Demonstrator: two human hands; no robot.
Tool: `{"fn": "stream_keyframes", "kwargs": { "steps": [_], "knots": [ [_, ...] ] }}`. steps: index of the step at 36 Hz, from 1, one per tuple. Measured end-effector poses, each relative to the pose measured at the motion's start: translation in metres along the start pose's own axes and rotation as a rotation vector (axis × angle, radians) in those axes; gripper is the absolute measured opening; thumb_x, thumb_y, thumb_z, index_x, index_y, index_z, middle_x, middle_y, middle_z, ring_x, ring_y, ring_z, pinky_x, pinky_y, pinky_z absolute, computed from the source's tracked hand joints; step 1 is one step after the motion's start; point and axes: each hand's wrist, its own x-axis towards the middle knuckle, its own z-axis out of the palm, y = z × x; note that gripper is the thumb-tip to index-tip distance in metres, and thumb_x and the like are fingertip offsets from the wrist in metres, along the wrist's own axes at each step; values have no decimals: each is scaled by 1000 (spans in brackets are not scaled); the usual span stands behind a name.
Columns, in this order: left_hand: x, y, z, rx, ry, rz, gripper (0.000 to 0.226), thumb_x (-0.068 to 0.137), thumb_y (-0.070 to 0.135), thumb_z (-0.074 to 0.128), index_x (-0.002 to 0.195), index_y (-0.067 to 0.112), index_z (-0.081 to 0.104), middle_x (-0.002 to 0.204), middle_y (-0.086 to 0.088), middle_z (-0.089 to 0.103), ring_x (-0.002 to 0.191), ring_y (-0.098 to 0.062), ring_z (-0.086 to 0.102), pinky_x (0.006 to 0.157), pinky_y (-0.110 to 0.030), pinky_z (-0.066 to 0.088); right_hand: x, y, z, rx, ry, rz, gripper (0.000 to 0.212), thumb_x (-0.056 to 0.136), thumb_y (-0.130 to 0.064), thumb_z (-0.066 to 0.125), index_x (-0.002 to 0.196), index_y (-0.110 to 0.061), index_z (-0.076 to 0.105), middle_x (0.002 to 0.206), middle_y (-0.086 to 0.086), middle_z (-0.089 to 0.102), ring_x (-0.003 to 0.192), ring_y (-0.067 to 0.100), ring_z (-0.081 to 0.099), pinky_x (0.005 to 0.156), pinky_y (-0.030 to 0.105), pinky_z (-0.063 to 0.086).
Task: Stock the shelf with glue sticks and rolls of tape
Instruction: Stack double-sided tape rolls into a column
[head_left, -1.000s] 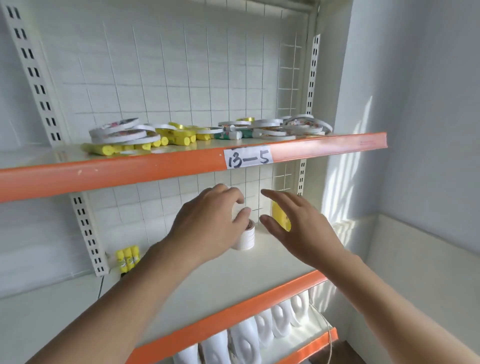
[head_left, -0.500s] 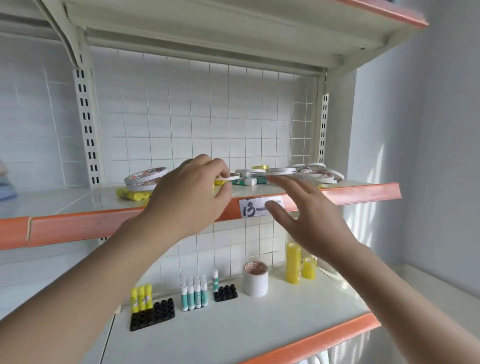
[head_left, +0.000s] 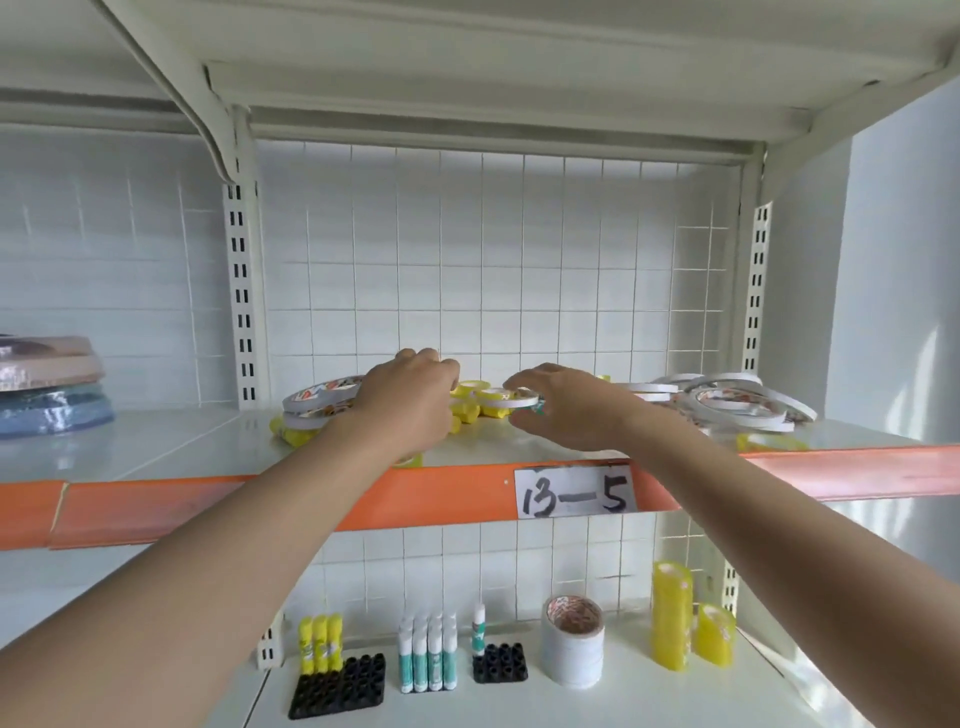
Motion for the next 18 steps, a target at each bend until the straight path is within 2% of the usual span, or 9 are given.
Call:
{"fn": "stream_keyframes", "kwargs": {
  "steps": [5,8,13,15,18],
  "knots": [
    [19,-8,12,85,-40,3,30,90,12,46,118,17,56,121,-3,54,114,-25,46,78,-35,40,33,5,7,-163,-155,3,53,97,-40,48,146,-24,35,143,2,44,129,23,43,104,40,39],
    [26,-8,18,98,-65,45,31,91,14,46,120,16,57,121,-3,56,116,-25,44,81,-35,39,39,7,10,-196,-180,-2,51,97,-36,49,145,-21,39,140,4,46,128,24,44,99,35,38],
    [31,-6,26,53,-139,78,31,93,18,45,120,16,60,120,-4,57,117,-26,43,81,-34,38,38,8,9,-173,-166,-33,39,97,-30,51,134,-17,52,128,5,51,117,23,51,87,28,37],
    [31,-7,28,44,-160,80,31,93,19,45,121,16,60,121,-4,56,118,-26,43,83,-34,39,37,7,7,-190,-171,-27,34,96,-27,50,122,-8,61,123,12,54,109,29,56,87,34,44],
    [30,-8,29,16,-173,78,31,93,17,46,121,16,58,120,-4,55,117,-25,43,85,-36,41,35,5,7,-194,-165,-19,32,94,-20,49,108,6,63,116,25,58,91,36,59,80,41,48]
  ]
}}
